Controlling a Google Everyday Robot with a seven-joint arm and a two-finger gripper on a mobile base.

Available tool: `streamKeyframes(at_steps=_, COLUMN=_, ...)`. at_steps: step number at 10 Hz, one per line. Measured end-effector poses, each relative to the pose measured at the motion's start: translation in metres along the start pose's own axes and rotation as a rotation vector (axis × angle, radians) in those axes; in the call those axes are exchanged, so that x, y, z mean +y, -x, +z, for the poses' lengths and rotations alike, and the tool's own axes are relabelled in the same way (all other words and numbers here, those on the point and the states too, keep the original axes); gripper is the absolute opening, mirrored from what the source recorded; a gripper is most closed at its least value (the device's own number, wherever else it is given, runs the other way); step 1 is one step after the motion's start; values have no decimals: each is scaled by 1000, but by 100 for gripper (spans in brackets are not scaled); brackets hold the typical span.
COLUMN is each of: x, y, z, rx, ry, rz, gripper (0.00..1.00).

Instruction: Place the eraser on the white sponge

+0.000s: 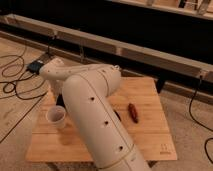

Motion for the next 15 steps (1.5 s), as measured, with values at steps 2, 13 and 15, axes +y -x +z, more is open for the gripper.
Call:
streamKeyframes(at_steps=2, x=-17, y=14, z=-15, rx=-15, ry=-16, rz=1, gripper=0)
streamKeyframes(at_steps=13, x=-132, y=48, z=-42, rx=81, ry=-120, rz=26, gripper=0)
streamKeyframes(at_steps=15, x=-152, y=46, z=-43, rx=115, ry=-126, rz=29, gripper=0)
